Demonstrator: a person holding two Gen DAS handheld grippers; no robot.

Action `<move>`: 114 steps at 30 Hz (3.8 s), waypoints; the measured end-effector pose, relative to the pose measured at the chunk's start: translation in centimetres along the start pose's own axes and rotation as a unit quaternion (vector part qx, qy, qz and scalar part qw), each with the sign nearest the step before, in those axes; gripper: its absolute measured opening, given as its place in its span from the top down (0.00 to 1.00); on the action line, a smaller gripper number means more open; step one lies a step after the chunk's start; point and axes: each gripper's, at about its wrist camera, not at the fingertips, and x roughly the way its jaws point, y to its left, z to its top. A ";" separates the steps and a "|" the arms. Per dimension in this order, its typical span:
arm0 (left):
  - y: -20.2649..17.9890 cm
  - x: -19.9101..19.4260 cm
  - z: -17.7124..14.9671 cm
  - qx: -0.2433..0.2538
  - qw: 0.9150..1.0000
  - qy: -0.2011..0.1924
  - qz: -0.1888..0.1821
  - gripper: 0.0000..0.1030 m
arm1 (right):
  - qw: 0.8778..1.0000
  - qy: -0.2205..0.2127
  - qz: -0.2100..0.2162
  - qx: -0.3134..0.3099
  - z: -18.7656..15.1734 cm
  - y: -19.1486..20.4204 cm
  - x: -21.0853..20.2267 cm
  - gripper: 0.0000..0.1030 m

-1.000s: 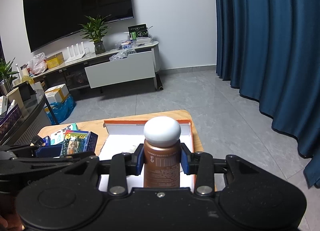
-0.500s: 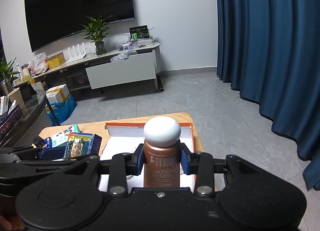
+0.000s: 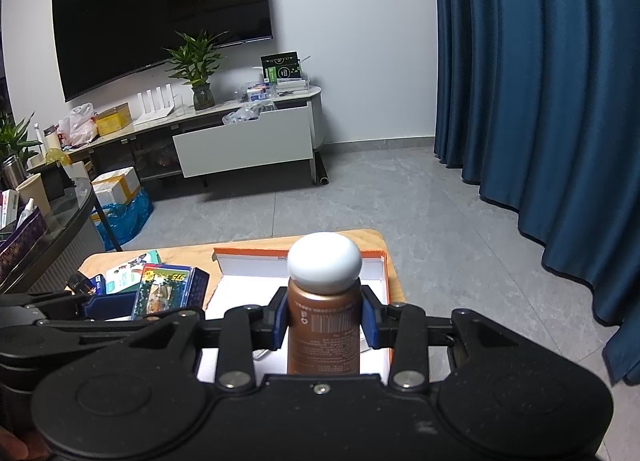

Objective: Organize rigid objects
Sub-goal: 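Hold the brown bottle and blister card above the lid with both tools, then open the right tool to drop the bottle while the left tool releases the card into the lid, then move both tools back toward the items left on the table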

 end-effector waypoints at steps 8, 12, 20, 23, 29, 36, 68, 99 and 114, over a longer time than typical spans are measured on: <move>0.1 0.1 0.0 0.002 1.000 0.001 -0.001 0.42 | 1.000 0.000 0.000 0.002 0.1 -0.1 -0.4 0.56; 0.0 0.0 0.0 0.003 1.000 0.000 -0.001 0.42 | 1.000 -0.001 0.001 0.002 0.2 0.0 -0.4 0.56; 0.0 -0.3 -0.1 0.004 1.000 -0.004 -0.002 0.42 | 1.000 -0.004 -0.001 0.001 0.1 0.2 -0.8 0.56; -0.1 -0.4 -0.1 0.004 1.000 -0.006 -0.004 0.42 | 1.000 -0.003 -0.001 -0.001 0.1 0.2 -1.0 0.56; -0.1 -0.5 -0.1 0.005 1.000 -0.008 -0.003 0.42 | 1.000 -0.005 -0.002 -0.001 0.1 0.2 -1.1 0.56; -0.1 -0.5 -0.1 0.006 1.000 -0.010 -0.003 0.42 | 1.000 -0.005 -0.001 0.000 0.1 0.2 -1.1 0.56; 0.0 0.2 0.0 0.003 1.000 0.002 -0.004 0.42 | 1.000 0.026 0.000 -0.003 0.4 -0.1 0.6 0.56; 0.6 4.1 -1.9 0.019 0.997 0.067 -0.019 0.38 | 0.999 0.029 0.025 0.026 -0.2 -1.1 3.0 0.44; 3.8 0.5 -2.4 -0.011 0.998 0.055 0.013 0.23 | 0.999 0.036 0.037 0.010 -1.5 2.8 2.1 0.29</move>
